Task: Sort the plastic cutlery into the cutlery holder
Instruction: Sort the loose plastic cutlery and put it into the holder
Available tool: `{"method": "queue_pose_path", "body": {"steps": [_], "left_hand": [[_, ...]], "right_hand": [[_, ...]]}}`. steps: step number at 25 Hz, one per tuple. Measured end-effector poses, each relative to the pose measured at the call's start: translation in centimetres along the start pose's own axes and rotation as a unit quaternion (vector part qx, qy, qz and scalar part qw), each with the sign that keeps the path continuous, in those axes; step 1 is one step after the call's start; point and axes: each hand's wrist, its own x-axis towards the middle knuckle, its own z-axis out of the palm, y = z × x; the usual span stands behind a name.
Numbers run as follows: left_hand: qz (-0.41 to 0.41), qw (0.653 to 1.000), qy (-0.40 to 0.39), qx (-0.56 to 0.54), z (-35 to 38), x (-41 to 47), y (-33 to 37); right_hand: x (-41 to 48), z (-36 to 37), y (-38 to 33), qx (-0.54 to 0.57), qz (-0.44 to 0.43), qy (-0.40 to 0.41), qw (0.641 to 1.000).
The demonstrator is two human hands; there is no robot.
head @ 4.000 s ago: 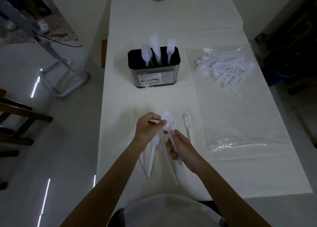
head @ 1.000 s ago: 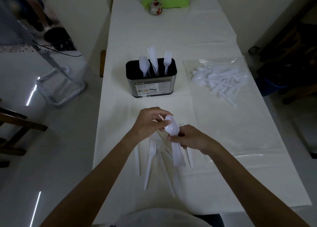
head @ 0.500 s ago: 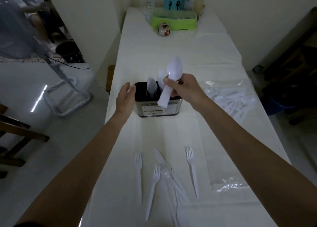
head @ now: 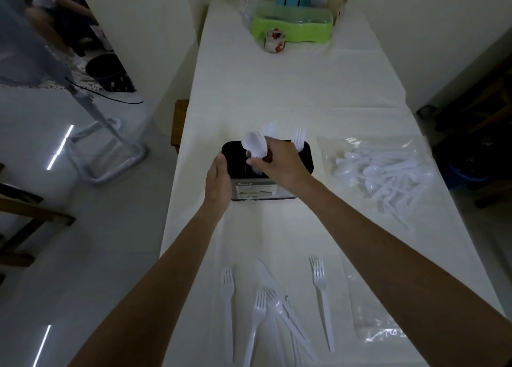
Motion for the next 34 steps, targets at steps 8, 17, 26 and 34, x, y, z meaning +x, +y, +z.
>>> {"method": "queue_pose_path", "body": {"steps": [8,17,26,34], "left_hand": [[0.025,0.999,-0.022,-0.007,-0.3,-0.2,-0.2],[0.005,0.999,-0.018,-0.026,-1.5,-2.5,0.2],[0.076,0.962,-0.066,0.255,-3.8,-17.0,-7.6],[0.221,0.802,-0.206,0.516,-2.5,-23.8,-9.3]], "right_hand": [[0.6,-0.9,-0.6,-0.119,-0.031,-0.054,0.991],[-3.5,-1.2,0.3,-0.114,-0.026,0.062,0.991],[-21.1,4.0,8.1,-0.037,0.095,0.025,0.994],[-26.7,7.4,9.3,-0.079,0.173,-0.039,0.981]]}}
